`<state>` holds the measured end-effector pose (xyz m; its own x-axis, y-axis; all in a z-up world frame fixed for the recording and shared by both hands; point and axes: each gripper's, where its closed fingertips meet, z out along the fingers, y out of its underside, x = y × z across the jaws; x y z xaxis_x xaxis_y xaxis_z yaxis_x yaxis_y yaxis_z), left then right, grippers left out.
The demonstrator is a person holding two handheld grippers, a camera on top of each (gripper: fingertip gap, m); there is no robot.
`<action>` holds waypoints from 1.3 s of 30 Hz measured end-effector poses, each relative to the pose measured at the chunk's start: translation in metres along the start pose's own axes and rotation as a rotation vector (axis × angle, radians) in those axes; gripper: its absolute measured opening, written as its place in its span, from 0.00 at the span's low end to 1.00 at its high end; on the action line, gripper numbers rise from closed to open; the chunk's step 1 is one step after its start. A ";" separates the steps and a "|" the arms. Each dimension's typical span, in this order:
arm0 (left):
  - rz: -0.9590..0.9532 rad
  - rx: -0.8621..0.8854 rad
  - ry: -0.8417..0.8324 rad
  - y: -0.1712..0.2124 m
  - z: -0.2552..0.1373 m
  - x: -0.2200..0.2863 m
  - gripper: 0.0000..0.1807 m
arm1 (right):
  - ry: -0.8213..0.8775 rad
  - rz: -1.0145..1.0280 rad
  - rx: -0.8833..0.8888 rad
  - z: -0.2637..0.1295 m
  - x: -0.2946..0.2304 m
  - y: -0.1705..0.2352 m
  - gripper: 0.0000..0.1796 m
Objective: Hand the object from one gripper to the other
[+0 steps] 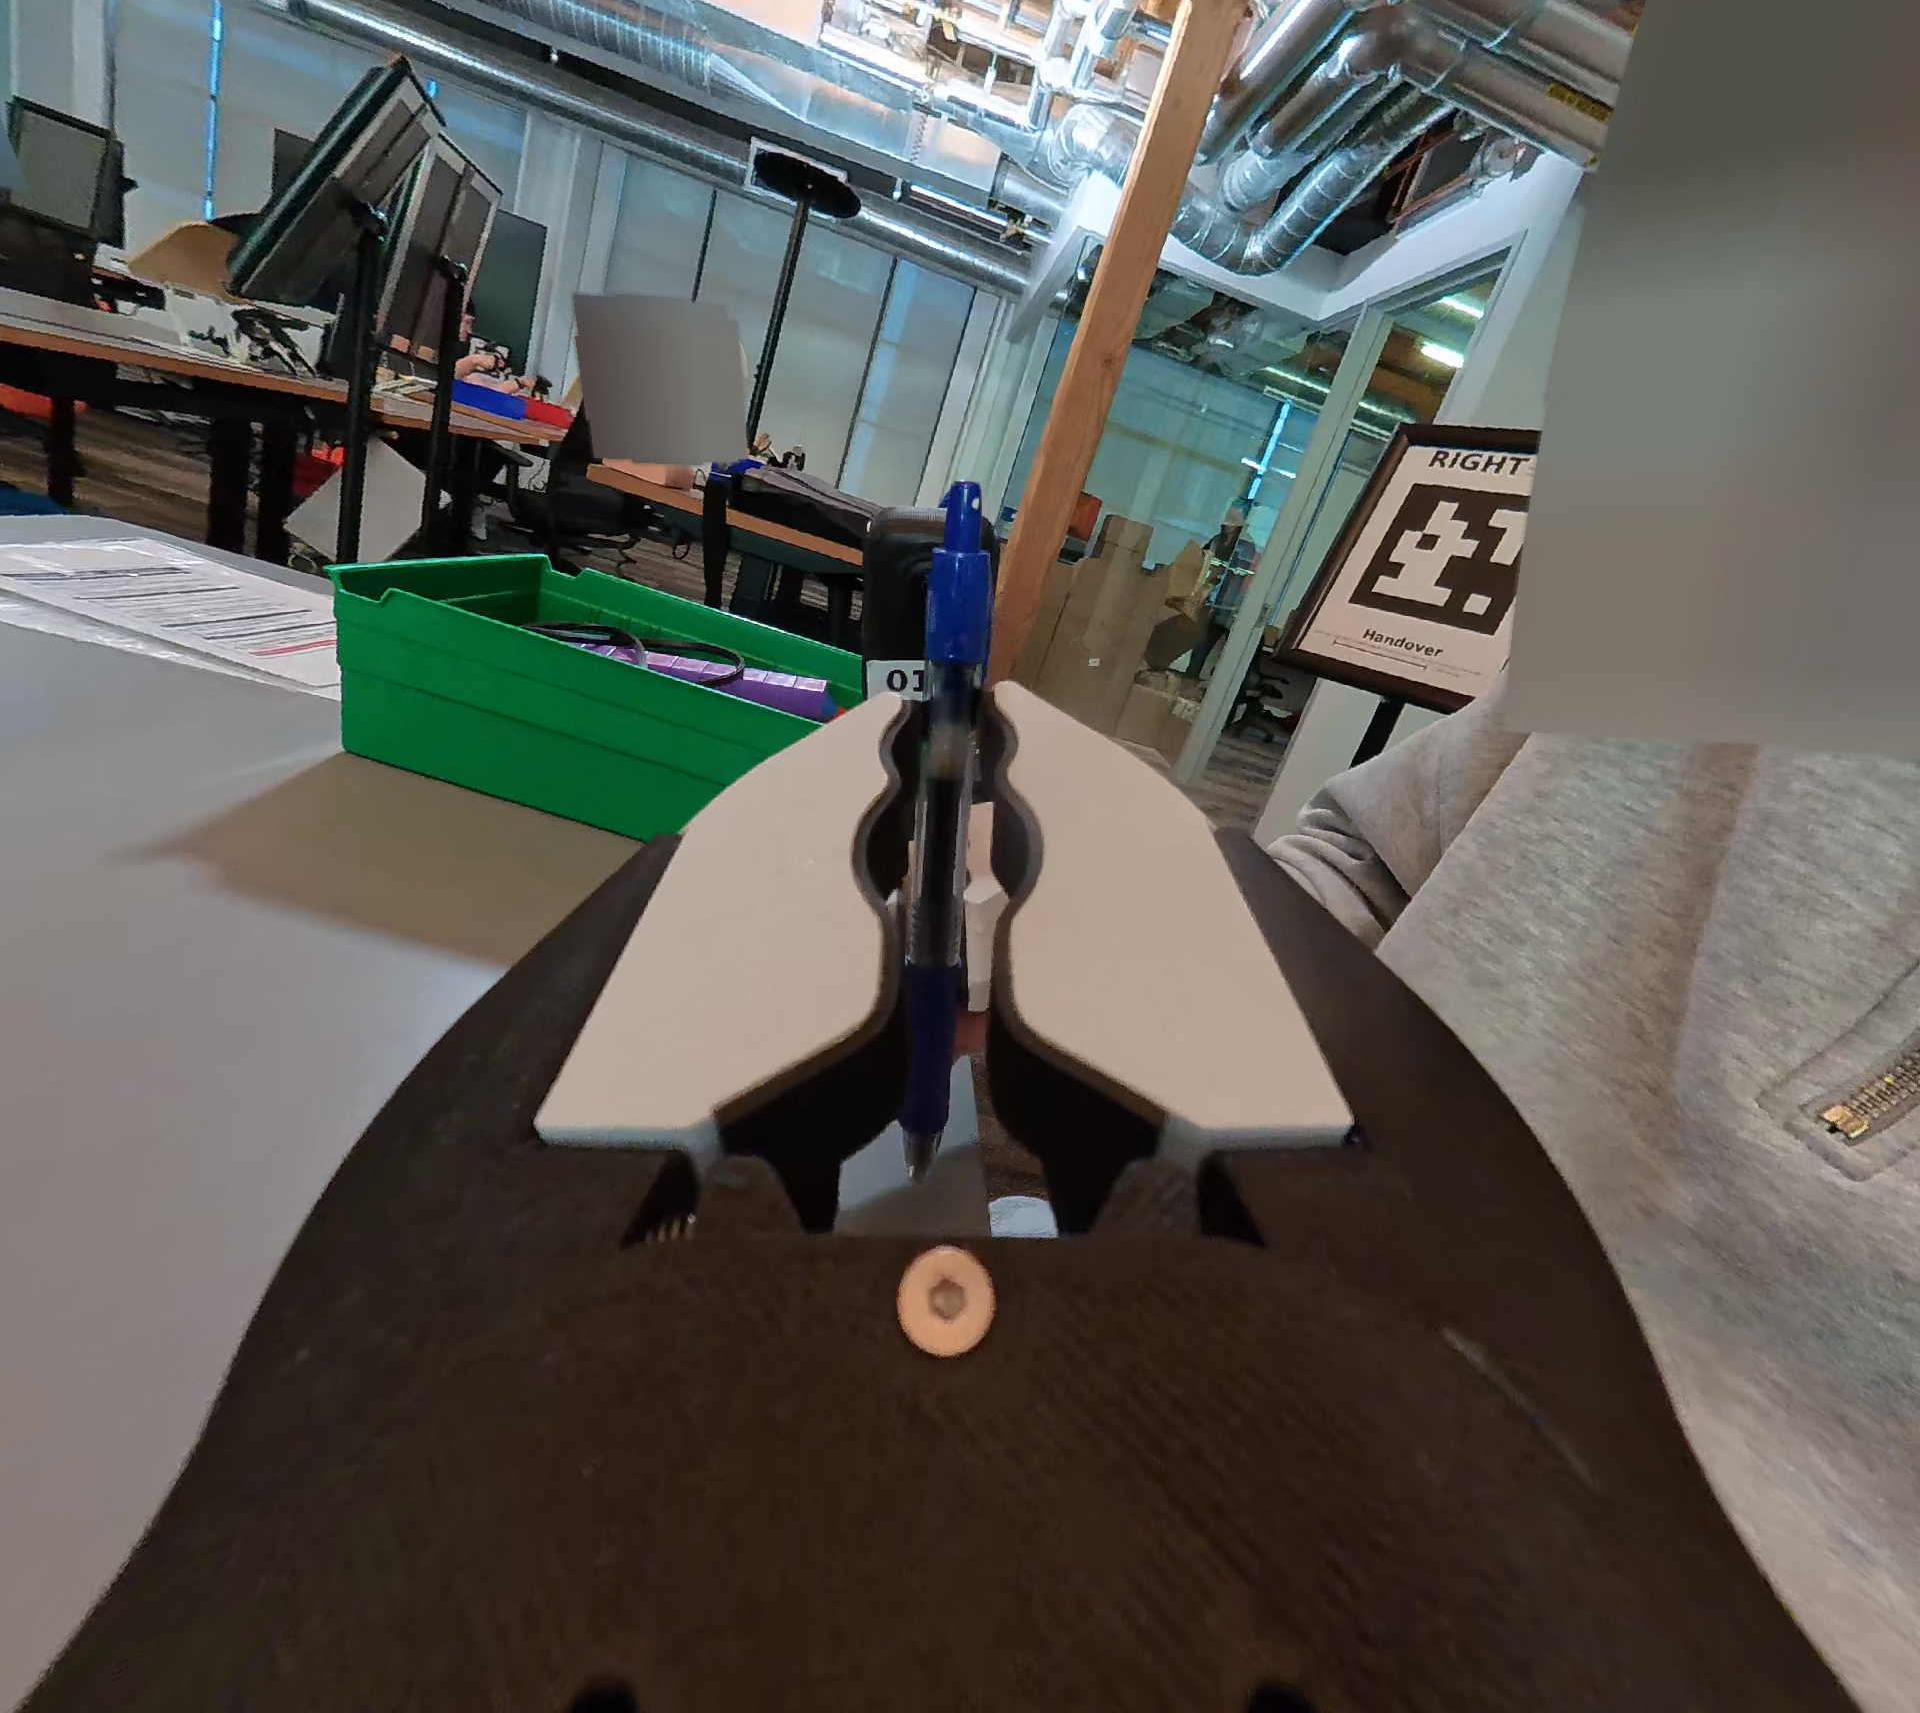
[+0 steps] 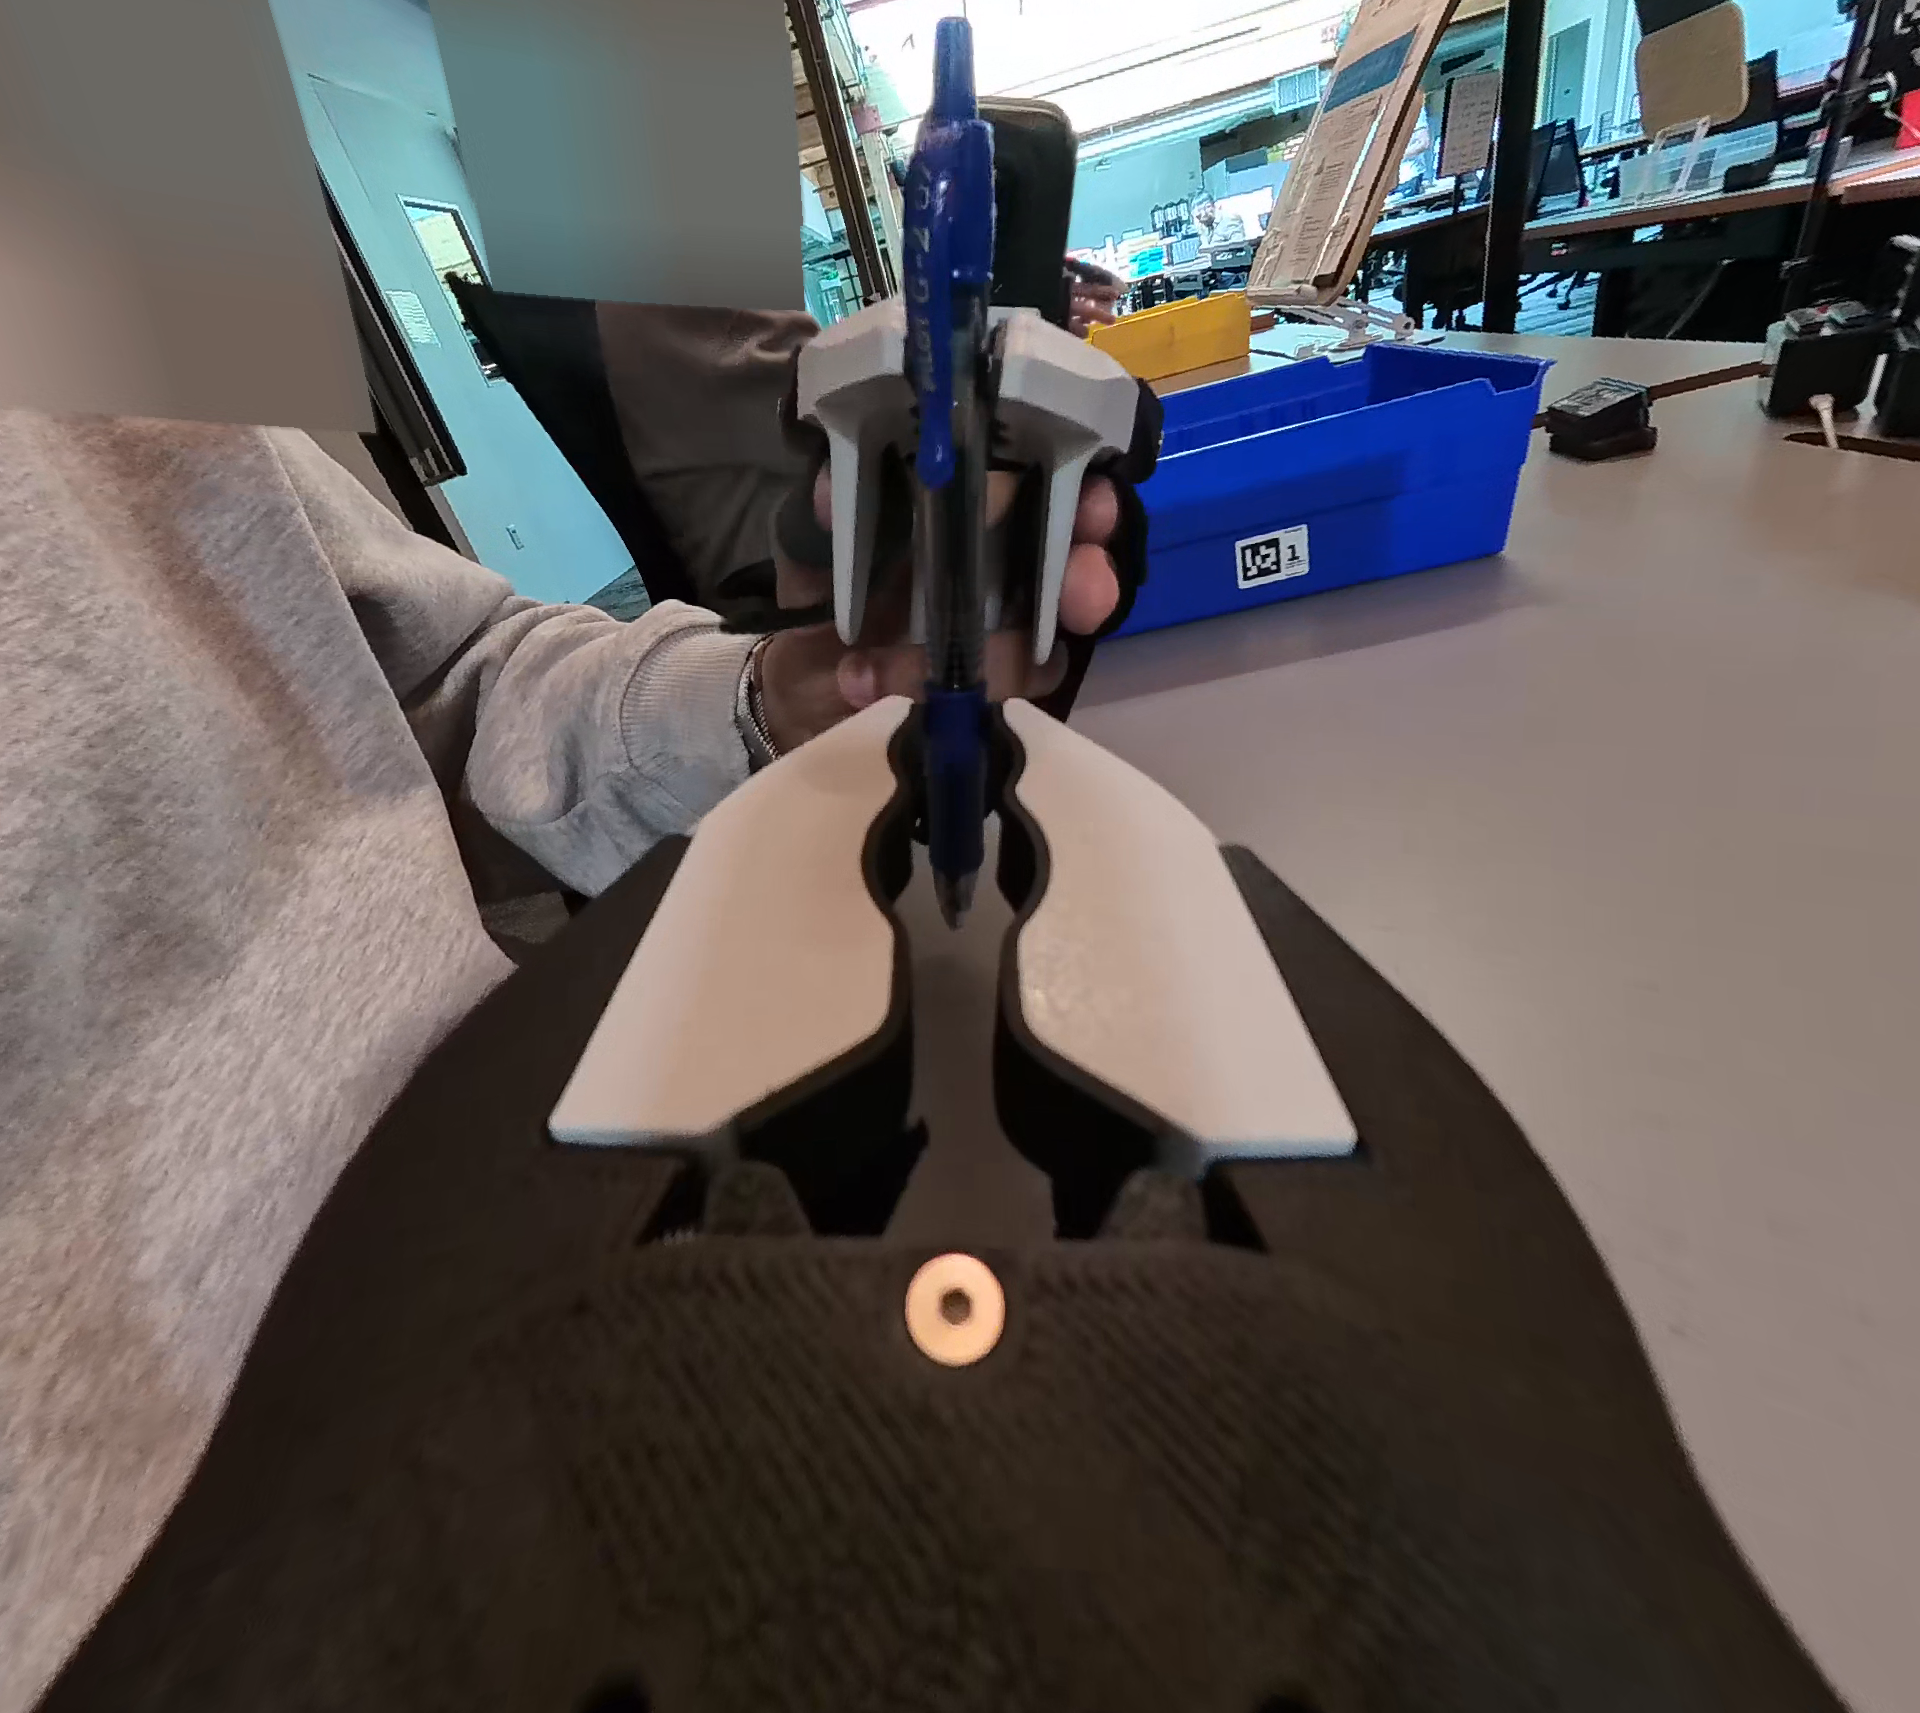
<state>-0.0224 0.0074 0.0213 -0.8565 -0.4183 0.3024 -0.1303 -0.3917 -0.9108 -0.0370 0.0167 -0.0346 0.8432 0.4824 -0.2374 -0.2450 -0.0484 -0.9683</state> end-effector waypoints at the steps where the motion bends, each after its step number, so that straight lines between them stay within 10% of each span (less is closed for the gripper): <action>1: 0.011 0.000 -0.010 0.000 0.000 -0.001 0.06 | 0.006 0.000 0.001 0.000 0.001 0.000 0.07; 8: 0.136 0.001 -0.268 -0.003 -0.013 -0.031 0.06 | 0.226 0.050 0.069 -0.013 0.037 -0.008 0.22; 14: 0.356 -0.133 -0.632 0.019 -0.026 -0.066 0.06 | 0.529 -0.094 0.145 -0.043 0.057 -0.031 0.15; 39: 0.351 -0.237 -0.477 0.062 0.011 -0.046 0.06 | 0.463 -0.160 0.191 -0.028 0.035 -0.040 0.04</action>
<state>0.0141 -0.0064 -0.0462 -0.5587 -0.8292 0.0170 -0.0366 0.0042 -0.9993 0.0159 0.0111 -0.0069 0.9898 0.0318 -0.1391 -0.1425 0.1750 -0.9742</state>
